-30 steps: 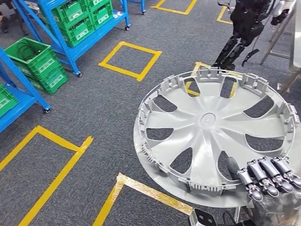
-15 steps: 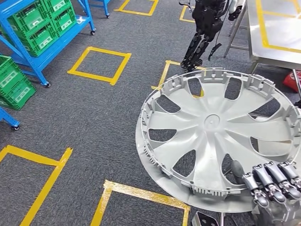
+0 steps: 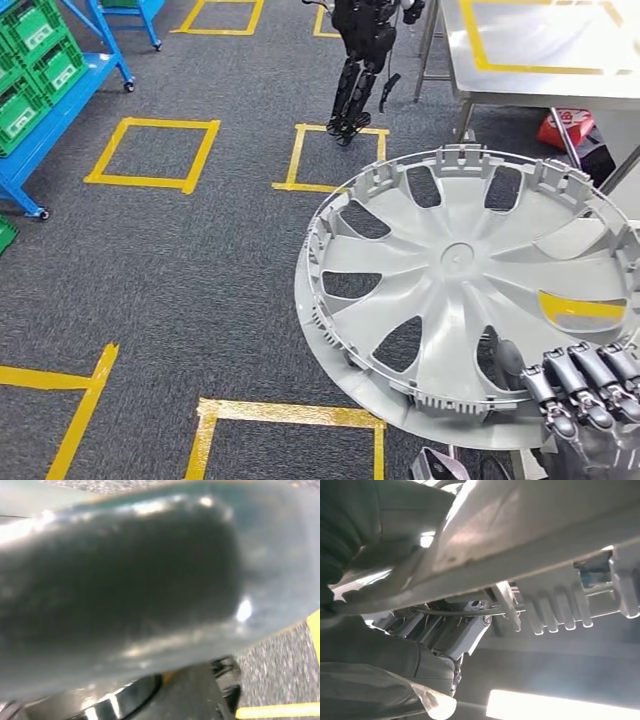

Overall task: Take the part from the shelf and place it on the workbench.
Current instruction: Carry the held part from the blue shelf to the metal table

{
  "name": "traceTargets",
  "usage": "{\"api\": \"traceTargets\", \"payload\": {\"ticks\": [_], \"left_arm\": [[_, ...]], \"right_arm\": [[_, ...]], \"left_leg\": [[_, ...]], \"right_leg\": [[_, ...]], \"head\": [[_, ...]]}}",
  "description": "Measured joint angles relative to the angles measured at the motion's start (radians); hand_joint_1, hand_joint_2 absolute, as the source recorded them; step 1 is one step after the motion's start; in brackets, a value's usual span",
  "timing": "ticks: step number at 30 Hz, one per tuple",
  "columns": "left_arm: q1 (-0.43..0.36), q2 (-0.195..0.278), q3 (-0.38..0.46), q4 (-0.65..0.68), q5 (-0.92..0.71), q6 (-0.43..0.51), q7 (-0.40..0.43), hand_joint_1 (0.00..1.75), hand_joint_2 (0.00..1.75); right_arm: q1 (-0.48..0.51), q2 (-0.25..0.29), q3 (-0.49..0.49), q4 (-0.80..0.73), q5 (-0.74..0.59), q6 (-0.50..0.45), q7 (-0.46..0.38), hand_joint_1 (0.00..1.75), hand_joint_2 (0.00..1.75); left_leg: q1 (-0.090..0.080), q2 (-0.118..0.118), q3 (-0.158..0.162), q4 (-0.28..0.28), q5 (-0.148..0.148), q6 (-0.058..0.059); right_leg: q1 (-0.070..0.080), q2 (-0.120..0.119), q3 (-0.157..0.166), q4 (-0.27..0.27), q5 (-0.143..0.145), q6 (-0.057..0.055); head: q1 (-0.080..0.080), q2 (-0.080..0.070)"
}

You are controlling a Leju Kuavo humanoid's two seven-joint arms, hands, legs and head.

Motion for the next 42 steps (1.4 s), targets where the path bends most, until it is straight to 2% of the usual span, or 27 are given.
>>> {"api": "traceTargets", "payload": {"ticks": [2,3,4,5,6,8,10,12,14,16,18,19,20,22,24,25,28,30,32,33,34,35,36,37,39,41,42], "left_arm": [[0.001,0.0,-0.006,0.0,-0.003,0.0,0.006,0.0,0.0],[0.0,0.0,-0.008,0.0,-0.003,0.0,0.011,0.0,0.0],[-0.001,-0.001,-0.009,-0.001,-0.004,0.001,0.016,0.0,0.0],[-0.003,-0.001,-0.009,-0.001,-0.004,0.002,0.022,0.0,0.0],[-0.005,-0.001,-0.01,-0.002,-0.004,0.002,0.026,0.0,0.0],[-0.005,0.0,-0.011,-0.002,-0.005,0.002,0.031,0.0,0.0],[-0.002,0.0,-0.012,-0.002,-0.005,0.001,0.034,0.0,0.0],[-0.001,0.001,-0.013,-0.002,-0.005,0.0,0.037,0.0,0.0],[-0.003,0.001,-0.013,-0.002,-0.004,-0.004,0.037,0.0,0.0],[-0.004,0.001,-0.013,-0.002,-0.004,-0.008,0.037,0.0,0.0],[0.0,0.0,-0.013,-0.002,-0.004,-0.012,0.038,0.0,0.0],[0.001,-0.002,-0.014,-0.002,-0.004,-0.014,0.038,0.0,0.0],[0.0,-0.003,-0.014,-0.002,-0.004,-0.015,0.038,0.0,0.0],[-0.002,-0.008,-0.014,-0.003,-0.005,-0.016,0.039,0.0,0.0],[-0.003,-0.01,-0.015,-0.003,-0.006,-0.016,0.039,0.0,0.0],[-0.004,-0.011,-0.015,-0.003,-0.006,-0.016,0.039,0.0,0.0],[-0.007,-0.014,-0.015,-0.003,-0.006,-0.016,0.041,0.0,0.0],[-0.009,-0.016,-0.015,-0.004,-0.006,-0.017,0.04,0.0,0.0],[-0.008,-0.017,-0.015,-0.004,-0.006,-0.017,0.04,0.0,0.0],[-0.005,-0.017,-0.015,-0.004,-0.006,-0.018,0.04,0.0,0.0],[-0.003,-0.017,-0.015,-0.004,-0.006,-0.018,0.04,0.0,0.0],[-0.002,-0.017,-0.015,-0.004,-0.006,-0.019,0.04,0.0,0.0],[-0.001,-0.017,-0.015,-0.004,-0.006,-0.019,0.041,0.0,0.0],[-0.002,-0.018,-0.015,-0.004,-0.006,-0.02,0.041,0.0,0.0],[-0.003,-0.016,-0.015,-0.004,-0.006,-0.02,0.043,0.0,0.0],[-0.004,-0.016,-0.015,-0.004,-0.006,-0.02,0.045,0.0,0.0],[-0.005,-0.017,-0.015,-0.004,-0.006,-0.02,0.045,0.0,0.0]], "right_arm": [[0.004,0.002,-0.001,-0.003,0.0,0.0,0.0,1.75,1.75],[0.01,0.003,-0.003,-0.006,-0.002,0.0,0.004,1.75,1.75],[0.022,0.003,-0.005,-0.013,-0.003,0.0,0.011,1.75,1.75],[0.034,0.003,-0.007,-0.019,-0.004,0.0,0.021,1.75,1.75],[0.043,0.004,-0.009,-0.025,-0.004,0.0,0.03,1.75,1.75],[0.049,0.009,-0.012,-0.029,-0.002,0.0,0.042,1.75,1.75],[0.05,0.015,-0.014,-0.028,-0.001,0.0,0.047,1.75,1.75],[0.053,0.018,-0.015,-0.026,-0.001,0.0,0.047,1.75,1.75],[0.054,0.019,-0.015,-0.024,-0.001,0.0,0.046,1.75,1.75],[0.05,0.02,-0.015,-0.021,-0.002,0.0,0.046,1.75,1.75],[0.048,0.02,-0.015,-0.018,-0.002,0.0,0.047,1.75,1.75],[0.049,0.02,-0.015,-0.017,-0.002,0.0,0.049,1.75,1.75],[0.05,0.02,-0.017,-0.016,-0.002,0.0,0.05,1.75,1.75],[0.052,0.02,-0.019,-0.016,-0.002,0.0,0.053,1.75,1.75],[0.052,0.02,-0.019,-0.017,-0.002,0.0,0.054,1.75,1.75],[0.052,0.02,-0.02,-0.017,-0.002,0.0,0.054,1.75,1.75],[0.055,0.02,-0.022,-0.018,-0.002,0.0,0.055,1.75,1.75],[0.057,0.02,-0.024,-0.02,-0.002,0.0,0.055,1.75,1.75],[0.056,0.02,-0.025,-0.02,-0.002,0.0,0.054,1.75,1.75],[0.056,0.02,-0.026,-0.02,-0.001,0.0,0.053,1.75,1.75],[0.056,0.02,-0.027,-0.02,-0.001,0.0,0.052,1.75,1.75],[0.056,0.02,-0.028,-0.02,-0.001,0.0,0.051,1.75,1.75],[0.056,0.02,-0.028,-0.02,-0.001,0.0,0.05,1.75,1.75],[0.056,0.02,-0.029,-0.02,-0.001,0.0,0.048,1.75,1.75],[0.055,0.02,-0.03,-0.02,-0.001,0.0,0.046,1.75,1.75],[0.056,0.02,-0.031,-0.021,-0.001,0.0,0.045,1.75,1.75],[0.057,0.02,-0.032,-0.021,-0.001,0.0,0.045,1.75,1.75]], "left_leg": [[0.001,-0.031,-0.063,0.14,-0.063,-0.002],[0.001,-0.034,-0.087,0.19,-0.076,-0.002],[0.001,-0.035,-0.096,0.203,-0.068,-0.001],[0.001,-0.037,-0.085,0.174,-0.039,0.002],[0.001,-0.045,-0.061,0.115,0.002,0.005],[0.003,-0.088,-0.004,-0.015,0.061,0.012],[0.004,-0.116,0.019,-0.073,0.068,0.016],[0.003,-0.1,0.021,-0.084,0.067,0.02],[0.004,-0.078,0.023,-0.094,0.073,0.031],[0.005,-0.052,0.024,-0.099,0.076,0.039],[0.003,-0.024,0.023,-0.099,0.075,0.041],[0.003,-0.01,0.023,-0.099,0.074,0.041],[0.003,0.003,0.023,-0.099,0.073,0.04],[0.003,0.027,0.028,-0.098,0.069,0.033],[-0.001,0.044,0.034,-0.097,0.063,0.023],[-0.003,0.052,0.037,-0.096,0.061,0.017],[-0.001,0.065,0.043,-0.093,0.056,0.003],[0.004,0.029,0.027,-0.052,0.024,-0.006],[0.006,-0.019,-0.031,0.078,-0.044,-0.007],[0.005,-0.03,-0.067,0.153,-0.073,-0.006],[0.005,-0.034,-0.094,0.204,-0.084,-0.003],[0.004,-0.036,-0.103,0.213,-0.071,0.001],[0.002,-0.039,-0.094,0.182,-0.04,0.006],[0.001,-0.051,-0.067,0.114,0.005,0.013],[-0.001,-0.103,-0.012,-0.02,0.065,0.025],[-0.003,-0.134,0.01,-0.078,0.075,0.029],[-0.004,-0.126,0.011,-0.086,0.075,0.029]], "right_leg": [[0.002,0.023,-0.001,0.0,0.001,-0.006],[0.003,0.035,-0.001,0.0,0.001,-0.007],[0.004,0.048,0.0,0.001,0.001,-0.007],[0.005,0.06,0.001,0.002,0.001,-0.007],[0.005,0.074,0.002,0.003,0.001,-0.007],[0.005,0.101,0.0,0.008,0.001,-0.003],[0.003,0.126,-0.012,0.013,0.004,0.007],[-0.001,0.144,-0.025,0.013,0.008,0.02],[-0.001,0.105,-0.044,0.041,-0.009,0.029],[0.001,0.041,-0.095,0.145,-0.065,0.036],[-0.003,0.02,-0.156,0.273,-0.119,0.043],[-0.005,0.017,-0.17,0.302,-0.124,0.046],[-0.007,0.014,-0.162,0.289,-0.108,0.049],[-0.01,-0.015,-0.089,0.157,-0.047,0.052],[-0.007,-0.05,-0.017,0.037,-0.014,0.046],[-0.004,-0.058,-0.003,0.015,-0.013,0.041],[0.0,-0.031,-0.007,0.015,-0.01,0.02],[-0.002,-0.011,-0.007,0.012,-0.007,0.007],[-0.001,0.011,-0.006,0.01,-0.005,-0.002],[0.001,0.024,-0.006,0.01,-0.005,-0.005],[0.004,0.039,-0.005,0.011,-0.005,-0.007],[0.007,0.054,-0.004,0.011,-0.005,-0.008],[0.009,0.068,-0.002,0.011,-0.004,-0.009],[0.009,0.083,0.001,0.011,-0.004,-0.009],[0.009,0.108,0.0,0.013,-0.005,-0.006],[0.004,0.13,-0.009,0.013,-0.001,0.005],[0.001,0.142,-0.015,0.012,0.002,0.012]], "head": [[-0.004,0.0],[-0.004,0.0],[-0.004,0.0],[-0.004,0.0],[-0.004,0.0],[-0.004,0.0],[-0.005,0.0],[-0.005,0.0],[-0.001,0.0],[0.004,0.0],[0.006,0.0],[0.006,0.0],[0.007,0.0],[0.007,0.0],[0.006,0.0],[0.004,0.0],[0.0,0.0],[-0.003,0.0],[-0.007,0.0],[-0.009,0.0],[-0.009,0.0],[-0.009,0.0],[-0.009,0.0],[-0.009,0.0],[-0.008,0.0],[-0.009,0.0],[-0.01,0.0]]}}
